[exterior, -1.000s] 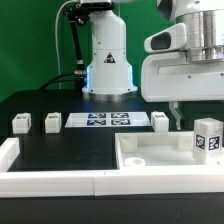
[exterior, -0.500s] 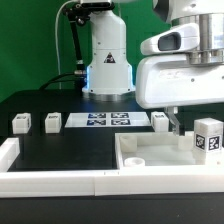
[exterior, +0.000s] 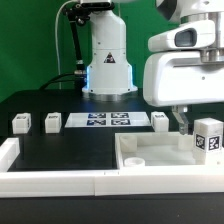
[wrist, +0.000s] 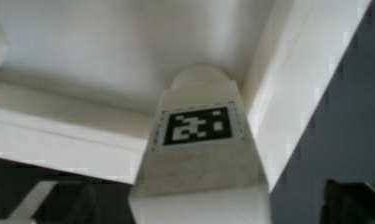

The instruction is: Assemble square table

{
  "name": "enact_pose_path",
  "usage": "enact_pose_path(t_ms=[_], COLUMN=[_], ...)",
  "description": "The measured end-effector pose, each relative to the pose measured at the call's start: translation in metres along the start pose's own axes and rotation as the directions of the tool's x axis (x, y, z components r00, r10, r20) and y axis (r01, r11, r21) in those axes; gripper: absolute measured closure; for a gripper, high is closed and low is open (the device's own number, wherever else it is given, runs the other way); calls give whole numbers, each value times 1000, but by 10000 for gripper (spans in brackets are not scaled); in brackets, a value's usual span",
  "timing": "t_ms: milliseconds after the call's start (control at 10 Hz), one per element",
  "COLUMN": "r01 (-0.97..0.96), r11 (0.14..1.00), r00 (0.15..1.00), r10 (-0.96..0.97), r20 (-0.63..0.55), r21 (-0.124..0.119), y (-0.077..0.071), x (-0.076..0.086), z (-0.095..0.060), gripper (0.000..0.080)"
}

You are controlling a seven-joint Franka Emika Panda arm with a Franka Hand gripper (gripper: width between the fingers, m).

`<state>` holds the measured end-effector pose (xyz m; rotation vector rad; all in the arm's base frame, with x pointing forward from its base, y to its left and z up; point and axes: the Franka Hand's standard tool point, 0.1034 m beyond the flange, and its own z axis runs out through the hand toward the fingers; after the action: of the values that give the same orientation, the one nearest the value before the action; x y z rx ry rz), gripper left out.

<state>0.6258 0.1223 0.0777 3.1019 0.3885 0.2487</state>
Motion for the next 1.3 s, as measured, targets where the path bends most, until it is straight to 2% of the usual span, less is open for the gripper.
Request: enact_pose_path(t_ms=[100,200,300,600,800,1200,1300], r01=[-1,-1,-5,-36,-216,-542,-637], r11=[1000,1000,1000,999,976,841,771], r00=[1000,1000,1000,999,976,841,771], r10=[1,1,5,36,216,542,637], r20=[-1,-1,-2,-2,-1,-1,-2], r21=[0,0,-1,0,3,-4,2], y=[0,1,1,1,1,4,6], x=[0,0,0,0,0,-1,-1], z=[0,0,0,0,0,0,1], gripper=[372,372,510,509,509,509,509])
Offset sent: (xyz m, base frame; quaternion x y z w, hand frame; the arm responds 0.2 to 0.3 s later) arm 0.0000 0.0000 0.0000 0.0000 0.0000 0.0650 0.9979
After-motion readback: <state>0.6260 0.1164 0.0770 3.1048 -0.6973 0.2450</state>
